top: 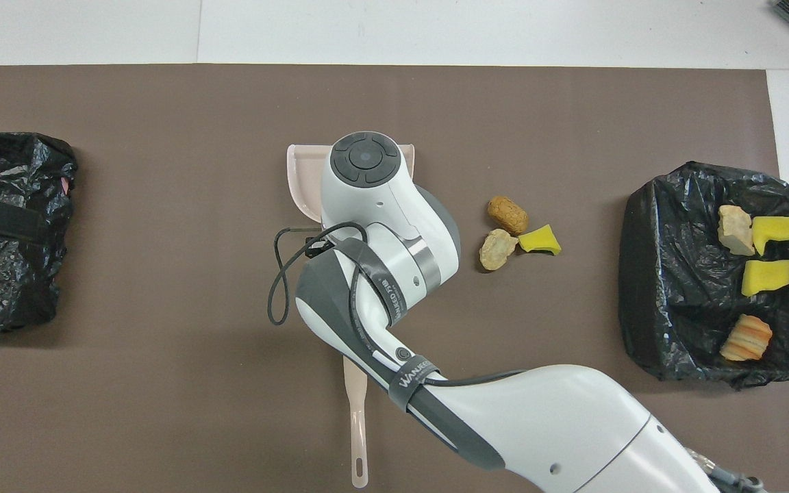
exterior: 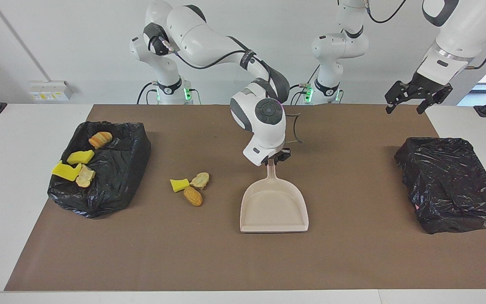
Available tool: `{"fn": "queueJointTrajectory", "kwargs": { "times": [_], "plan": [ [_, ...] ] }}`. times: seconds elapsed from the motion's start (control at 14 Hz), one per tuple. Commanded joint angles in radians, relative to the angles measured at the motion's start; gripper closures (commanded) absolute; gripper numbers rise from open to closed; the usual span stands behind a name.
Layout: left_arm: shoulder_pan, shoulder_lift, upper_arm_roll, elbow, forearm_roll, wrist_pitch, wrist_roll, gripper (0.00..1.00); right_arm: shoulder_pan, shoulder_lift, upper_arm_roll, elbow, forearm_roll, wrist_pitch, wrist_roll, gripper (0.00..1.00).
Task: Sweep and dump trash in bin
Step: 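Lower the dustpan onto the mat and release it with the right gripper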
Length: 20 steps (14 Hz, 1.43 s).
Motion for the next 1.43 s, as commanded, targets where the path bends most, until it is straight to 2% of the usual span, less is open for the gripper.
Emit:
{"fn": "queueJointTrajectory", "kwargs": {
  "times": [0.0,0.21,0.29,0.36,0.43,0.5,0.79,0.93,1.22,1.36],
  "plan": [
    [0.008,0.001,-0.006,0.018,0.015,-0.020,0.002,0.00,-0.004,-0.029,0.000,-0.065,0.000,0.037,-0.034,1.00],
    [0.008,0.001,-0.008,0.018,0.015,-0.020,0.002,0.00,-0.004,-0.030,0.000,-0.069,0.005,0.038,-0.041,1.00],
    [0.008,0.001,-0.006,0.018,0.015,-0.020,0.002,0.00,-0.004,-0.029,0.000,-0.069,0.003,0.043,-0.041,0.79],
    [0.008,0.001,-0.006,0.018,0.015,-0.020,0.002,0.00,-0.009,-0.029,0.000,-0.066,0.003,0.043,-0.042,0.38],
    [0.008,0.001,-0.006,0.018,0.015,-0.020,0.002,0.00,-0.007,-0.029,0.000,-0.066,-0.001,0.043,-0.045,0.08],
    [0.008,0.001,-0.006,0.018,0.015,-0.020,0.002,0.00,-0.007,-0.035,-0.001,-0.065,-0.004,0.043,-0.057,0.00],
    [0.008,0.001,-0.006,0.018,0.015,-0.020,0.002,0.00,-0.006,-0.105,0.000,-0.085,-0.012,0.000,-0.033,0.00],
    [0.008,0.001,-0.006,0.018,0.015,-0.020,0.002,0.00,-0.001,-0.156,0.002,-0.134,-0.011,-0.002,-0.024,0.00],
    [0.008,0.001,-0.006,0.018,0.015,-0.020,0.002,0.00,0.020,-0.352,0.003,-0.363,0.009,-0.003,-0.024,0.00],
    [0.008,0.001,-0.006,0.018,0.015,-0.020,0.002,0.00,0.072,-0.427,0.003,-0.472,0.031,-0.005,-0.018,0.00]
  ]
}}
